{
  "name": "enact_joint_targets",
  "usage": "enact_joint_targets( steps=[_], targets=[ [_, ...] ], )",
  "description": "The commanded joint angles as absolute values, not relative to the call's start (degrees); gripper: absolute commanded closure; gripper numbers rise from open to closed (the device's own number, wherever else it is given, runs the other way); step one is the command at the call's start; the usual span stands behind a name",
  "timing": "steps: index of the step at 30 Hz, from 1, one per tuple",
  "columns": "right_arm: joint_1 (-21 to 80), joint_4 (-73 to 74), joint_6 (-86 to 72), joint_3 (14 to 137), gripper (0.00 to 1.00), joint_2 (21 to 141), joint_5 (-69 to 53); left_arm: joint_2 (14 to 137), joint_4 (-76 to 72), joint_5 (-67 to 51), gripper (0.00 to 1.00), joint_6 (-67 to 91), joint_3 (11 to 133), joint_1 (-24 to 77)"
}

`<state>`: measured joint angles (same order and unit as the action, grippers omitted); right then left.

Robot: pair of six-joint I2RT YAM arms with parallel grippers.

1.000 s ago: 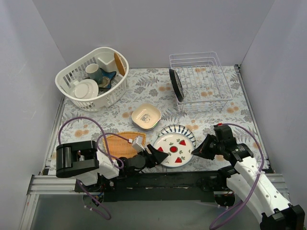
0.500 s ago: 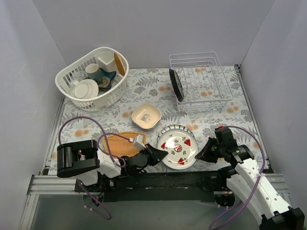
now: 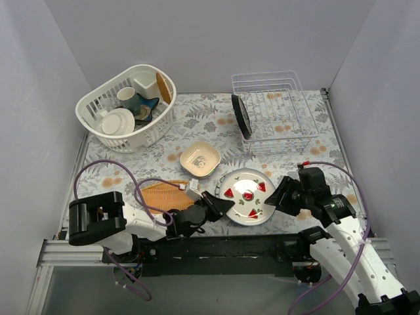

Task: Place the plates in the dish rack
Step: Pick up the plate at the center of the board, then insert the plate into the dish rack.

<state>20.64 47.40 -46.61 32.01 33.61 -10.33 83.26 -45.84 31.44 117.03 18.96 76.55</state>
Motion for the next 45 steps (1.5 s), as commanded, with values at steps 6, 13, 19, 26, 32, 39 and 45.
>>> enact_joint_targets(
  steps=[6,13,19,26,32,39,45],
  targets=[
    [21.01,40.69,-43.16,40.42,0.41,35.07,-4.23,75.16,-38.33,30.06,1.00,125.16,23.11,74.36],
    [20.92,39.47,-40.61,41.66,0.40,36.74,1.84,68.22,-31.92,28.57,1.00,119.54,24.87,70.41],
    [20.83,35.86,-38.76,41.48,0.39,38.32,2.03,63.73,-29.71,21.02,1.00,114.00,25.84,62.85],
    [20.92,28.04,-35.95,42.97,0.38,41.74,-5.36,61.79,-26.99,7.31,1.00,105.92,31.97,52.22],
    [20.92,24.88,-31.82,46.84,0.38,45.61,-5.89,63.28,-21.19,-5.94,1.00,99.94,39.19,43.08],
    [20.92,17.86,-28.57,51.94,0.38,53.69,-11.68,68.37,-18.81,-24.40,1.00,95.72,47.19,31.83],
    [20.57,9.68,-29.35,54.05,0.34,58.44,-19.06,69.61,-17.23,-30.93,1.00,93.08,50.80,26.37]
  ],
)
